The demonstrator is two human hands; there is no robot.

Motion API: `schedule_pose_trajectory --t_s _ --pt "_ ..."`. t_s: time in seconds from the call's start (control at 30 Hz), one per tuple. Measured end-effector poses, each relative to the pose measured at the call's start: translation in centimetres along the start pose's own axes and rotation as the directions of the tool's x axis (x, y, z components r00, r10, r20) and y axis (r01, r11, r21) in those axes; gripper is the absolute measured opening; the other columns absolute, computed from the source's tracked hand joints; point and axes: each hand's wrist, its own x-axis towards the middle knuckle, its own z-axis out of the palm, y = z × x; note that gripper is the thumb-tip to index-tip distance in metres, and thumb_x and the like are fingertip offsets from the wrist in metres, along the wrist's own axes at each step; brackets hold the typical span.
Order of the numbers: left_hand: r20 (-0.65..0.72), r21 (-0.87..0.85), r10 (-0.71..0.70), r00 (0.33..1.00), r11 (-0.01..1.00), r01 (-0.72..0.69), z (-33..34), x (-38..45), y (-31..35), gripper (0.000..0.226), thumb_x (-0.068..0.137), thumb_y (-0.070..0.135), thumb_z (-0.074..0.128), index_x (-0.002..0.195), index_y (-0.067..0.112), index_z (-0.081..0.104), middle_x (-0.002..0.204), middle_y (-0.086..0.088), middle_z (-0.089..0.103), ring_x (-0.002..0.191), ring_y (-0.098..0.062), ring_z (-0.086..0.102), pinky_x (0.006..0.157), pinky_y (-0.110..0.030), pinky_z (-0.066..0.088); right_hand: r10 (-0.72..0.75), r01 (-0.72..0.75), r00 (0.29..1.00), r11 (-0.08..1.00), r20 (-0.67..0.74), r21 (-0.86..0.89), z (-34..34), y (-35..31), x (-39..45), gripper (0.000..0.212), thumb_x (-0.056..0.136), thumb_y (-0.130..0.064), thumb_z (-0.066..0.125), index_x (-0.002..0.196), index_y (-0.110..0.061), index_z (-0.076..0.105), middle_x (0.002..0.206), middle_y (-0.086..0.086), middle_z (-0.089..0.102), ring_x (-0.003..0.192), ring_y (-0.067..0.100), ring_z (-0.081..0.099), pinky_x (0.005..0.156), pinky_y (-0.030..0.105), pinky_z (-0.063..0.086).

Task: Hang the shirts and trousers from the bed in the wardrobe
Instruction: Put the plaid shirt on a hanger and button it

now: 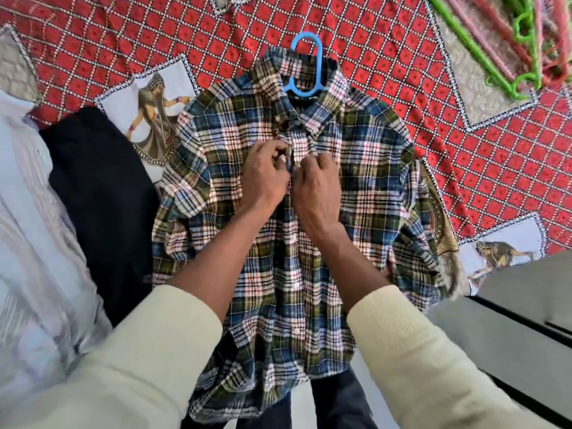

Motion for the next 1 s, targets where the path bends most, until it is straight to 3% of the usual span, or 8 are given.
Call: schedule_pose_trajectory --t_s 0.13,0.3,0.43,0.53,0.67,0.77,0.9,1.0 --pt "-0.005 0.039 0.169 0.986 0.985 -0.169 -0.3 1.1 1.9 0.024 0.093 0.011 0.055 0.114 0.014 0.066 0.112 -0.002 0.059 0.092 -0.008 0.053 0.079 -0.015 0.043 -0.115 0.122 0.989 0.990 0.093 -0.074 0.6 0.2 1.7 0.016 0.083 -0.002 0.063 0.099 0.000 0.060 0.089 0.016 0.057 0.079 0.031 0.050 0.069 0.044 0.049" --pt "0.095 -0.225 -0.190 0.977 0.952 0.207 0.3 1.8 0.5 0.018 0.095 0.009 0.054 0.105 0.017 0.067 0.100 0.002 0.068 0.083 -0.016 0.064 0.067 -0.033 0.053 0.030 -0.012 0.988 0.994 0.154 -0.113 0.8 0.6 2.6 0.034 0.092 0.004 0.042 0.125 0.000 0.052 0.113 0.016 0.056 0.087 0.021 0.047 0.076 0.031 0.045" --pt "0.041 -0.268 -0.236 0.971 0.934 0.238 0.3 1.7 0.0 0.011 0.093 0.016 0.064 0.103 0.019 0.065 0.080 0.008 0.063 0.059 -0.008 0.054 0.049 -0.025 0.046 0.052 -0.038 0.989 0.994 0.141 -0.103 0.8 0.3 2.1 0.029 0.093 0.004 0.041 0.118 0.000 0.056 0.111 0.017 0.057 0.089 0.025 0.055 0.075 0.036 0.052" --pt "0.044 -0.188 -0.206 0.978 0.959 0.210 0.4 1.4 -0.3 0.020 0.092 0.013 0.067 0.110 0.019 0.066 0.082 0.006 0.064 0.055 -0.002 0.051 0.041 -0.012 0.037 0.253 -0.272 0.950 0.958 0.185 0.090 0.4 0.6 3.1 0.023 0.094 0.003 0.048 0.110 -0.003 0.063 0.095 0.006 0.063 0.073 0.017 0.056 0.060 0.028 0.048" --pt "-0.022 -0.069 -0.099 0.995 0.993 0.097 1.2 0.7 -0.5 0.018 0.090 0.012 0.068 0.108 0.016 0.069 0.100 -0.002 0.066 0.078 -0.009 0.062 0.062 -0.013 0.052 0.409 -0.521 0.843 0.781 0.348 0.345 0.3 1.5 3.3 0.014 0.091 0.003 0.052 0.094 -0.003 0.064 0.079 0.004 0.063 0.059 0.012 0.051 0.049 0.027 0.044" --pt "-0.048 0.081 -0.071 0.996 0.994 0.075 1.9 0.6 -0.4 0.019 0.092 0.013 0.066 0.111 0.009 0.069 0.111 -0.006 0.064 0.095 -0.016 0.061 0.076 -0.018 0.049 0.388 -0.499 0.851 0.808 0.354 0.313 1.4 1.3 2.9 0.020 0.089 0.008 0.049 0.098 -0.002 0.065 0.087 0.014 0.066 0.062 0.018 0.054 0.047 0.026 0.041" --pt "-0.019 0.090 -0.059 0.998 0.994 0.061 1.8 0.9 -0.1 0.020 0.092 0.012 0.066 0.111 0.009 0.069 0.112 -0.006 0.063 0.092 -0.015 0.059 0.077 -0.022 0.053 0.319 -0.353 0.918 0.928 0.235 0.119 1.8 0.2 2.4 0.023 0.089 0.002 0.054 0.108 0.001 0.066 0.107 0.017 0.059 0.087 0.028 0.059 0.074 0.033 0.053" --pt "0.066 -0.018 -0.158 0.985 0.987 0.160 0.9 1.3 -0.3 0.010 0.090 0.012 0.067 0.098 0.012 0.072 0.099 -0.001 0.068 0.075 -0.007 0.057 0.060 -0.014 0.048 0.352 -0.395 0.905 0.905 0.238 0.161 1.6 -0.2 2.6 0.017 0.084 0.000 0.056 0.096 -0.001 0.068 0.092 0.011 0.066 0.077 0.024 0.061 0.066 0.038 0.054"
